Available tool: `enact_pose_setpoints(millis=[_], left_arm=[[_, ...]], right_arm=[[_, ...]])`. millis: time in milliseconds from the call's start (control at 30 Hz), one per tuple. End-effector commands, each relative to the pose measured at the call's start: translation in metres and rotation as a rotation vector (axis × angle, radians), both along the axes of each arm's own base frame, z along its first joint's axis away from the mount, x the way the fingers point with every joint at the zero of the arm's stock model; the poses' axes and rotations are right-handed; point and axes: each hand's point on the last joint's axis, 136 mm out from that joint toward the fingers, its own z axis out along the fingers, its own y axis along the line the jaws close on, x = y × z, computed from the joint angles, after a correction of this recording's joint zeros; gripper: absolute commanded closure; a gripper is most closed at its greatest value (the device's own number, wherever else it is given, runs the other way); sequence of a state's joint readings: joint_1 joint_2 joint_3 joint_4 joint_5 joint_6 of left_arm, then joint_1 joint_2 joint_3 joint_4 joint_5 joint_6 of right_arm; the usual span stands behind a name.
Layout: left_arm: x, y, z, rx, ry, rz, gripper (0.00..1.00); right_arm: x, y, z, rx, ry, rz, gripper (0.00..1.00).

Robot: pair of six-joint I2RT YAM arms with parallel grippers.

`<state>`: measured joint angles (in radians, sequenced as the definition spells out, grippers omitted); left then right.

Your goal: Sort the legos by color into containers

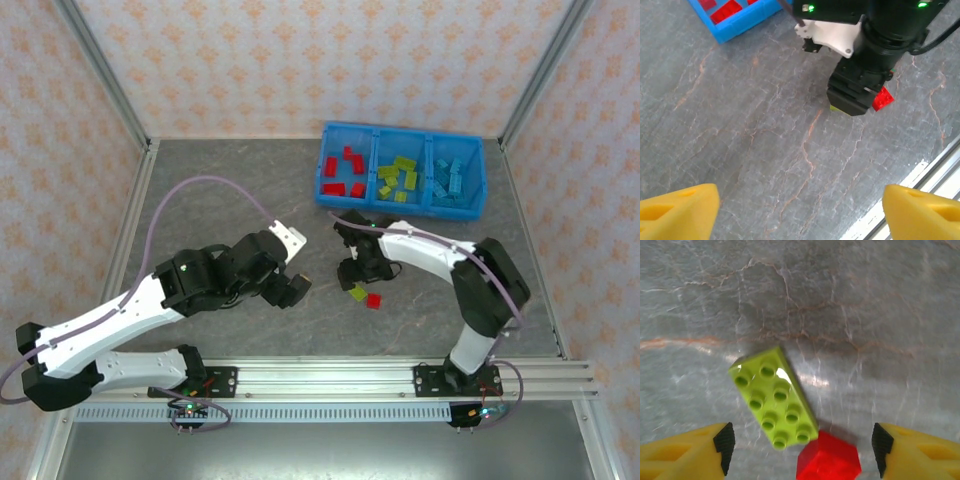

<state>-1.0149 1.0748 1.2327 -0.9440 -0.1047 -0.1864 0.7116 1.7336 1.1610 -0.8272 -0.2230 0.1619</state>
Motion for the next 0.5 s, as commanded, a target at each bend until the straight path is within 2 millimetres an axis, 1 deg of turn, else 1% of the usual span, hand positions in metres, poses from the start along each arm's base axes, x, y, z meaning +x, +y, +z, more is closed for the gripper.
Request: enact_pose_setpoints(millis=[0, 67, 133, 200, 333, 400, 467], left_arm=[[-0.007, 0.003, 0.007, -0.040, 0.006, 0.003, 0.10], [-0.008, 0.005, 0.004, -0.022, 0.014, 0.000, 0.08], [-0.009, 0.007, 0.002, -0.015, 0.020, 0.005, 0.08], [-0.009, 0.008, -0.001, -0.020, 0.022, 0.013, 0.07], [-0.007, 0.008, -0.002, -0.035, 0.013, 0.024, 0.07], [-0.007, 0.006, -0.003, -0.037, 0.014, 0.023, 0.06], [-0.007, 0.005, -0.005, -0.033, 0.021, 0.019, 0.06]], right_arm=[[0.011, 0.010, 0.000, -0.026, -0.048, 0.073, 0.27], [0.008, 0.012, -0.008, -0.034, -0.025, 0.075, 0.30], [0.004, 0.013, -0.016, -0.038, 0.002, 0.082, 0.38], [-0.003, 0.014, -0.024, -0.046, 0.028, 0.093, 0.45], [-0.013, 0.008, -0.036, -0.088, 0.059, 0.109, 0.50], [-0.016, 0.005, -0.039, -0.096, 0.065, 0.109, 0.56], [-0.016, 0.004, -0.036, -0.095, 0.058, 0.107, 0.63]])
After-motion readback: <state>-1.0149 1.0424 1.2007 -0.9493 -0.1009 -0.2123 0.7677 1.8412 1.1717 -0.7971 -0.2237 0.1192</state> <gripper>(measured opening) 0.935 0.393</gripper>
